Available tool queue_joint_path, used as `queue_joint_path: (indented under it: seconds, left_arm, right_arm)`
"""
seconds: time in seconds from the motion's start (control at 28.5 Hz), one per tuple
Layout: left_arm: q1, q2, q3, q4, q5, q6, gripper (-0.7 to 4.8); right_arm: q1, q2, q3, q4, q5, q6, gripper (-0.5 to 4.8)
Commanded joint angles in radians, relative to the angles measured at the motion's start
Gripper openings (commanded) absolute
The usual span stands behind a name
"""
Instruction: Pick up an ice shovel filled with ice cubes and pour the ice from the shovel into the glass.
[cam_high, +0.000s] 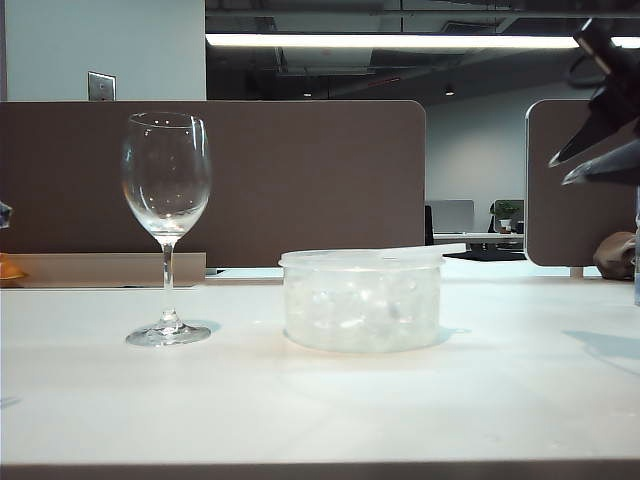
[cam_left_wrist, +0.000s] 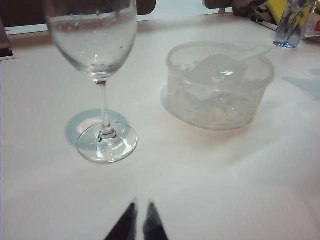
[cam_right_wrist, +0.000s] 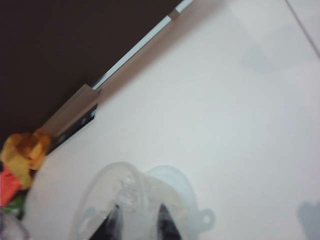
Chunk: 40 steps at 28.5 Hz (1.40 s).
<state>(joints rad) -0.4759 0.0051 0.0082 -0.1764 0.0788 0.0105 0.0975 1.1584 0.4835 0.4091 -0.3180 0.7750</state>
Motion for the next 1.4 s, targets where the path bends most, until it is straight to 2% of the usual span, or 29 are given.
queue_joint_path:
  seconds: [0.04, 0.21, 0.46, 0.6, 0.7, 0.84, 0.95, 1.4]
  left_arm:
    - [0.002, 0.001, 0.000, -0.002, 0.004, 0.004, 0.29]
    - [0.002, 0.001, 0.001, -0.002, 0.004, 0.004, 0.29]
    - [0.002, 0.001, 0.001, -0.002, 0.005, 0.005, 0.29]
    - [0.002, 0.001, 0.000, -0.002, 0.004, 0.004, 0.29]
    - [0.002, 0.001, 0.001, -0.002, 0.005, 0.004, 0.29]
    - [0.002, 0.001, 0.001, -0.002, 0.005, 0.004, 0.29]
    - [0.002, 0.001, 0.001, -0.002, 0.005, 0.004, 0.29]
    - [0.002, 0.001, 0.001, -0.002, 0.004, 0.004, 0.29]
  right_arm:
    - [0.000, 0.119, 0.006, 0.200, -0.056, 0.142, 0.95]
    - [0.034, 0.244, 0.006, 0.362, -0.070, 0.247, 0.95]
    - [0.135, 0.370, 0.006, 0.526, -0.008, 0.277, 0.95]
    - [0.163, 0.410, 0.006, 0.537, 0.038, 0.277, 0.97]
    - [0.163, 0.431, 0.006, 0.537, 0.047, 0.277, 1.19]
    - [0.163, 0.451, 0.006, 0.546, 0.050, 0.284, 1.23]
    - [0.174, 0.451, 0.006, 0.546, 0.054, 0.292, 1.69]
    - [0.175, 0.464, 0.006, 0.533, 0.048, 0.307, 1.72]
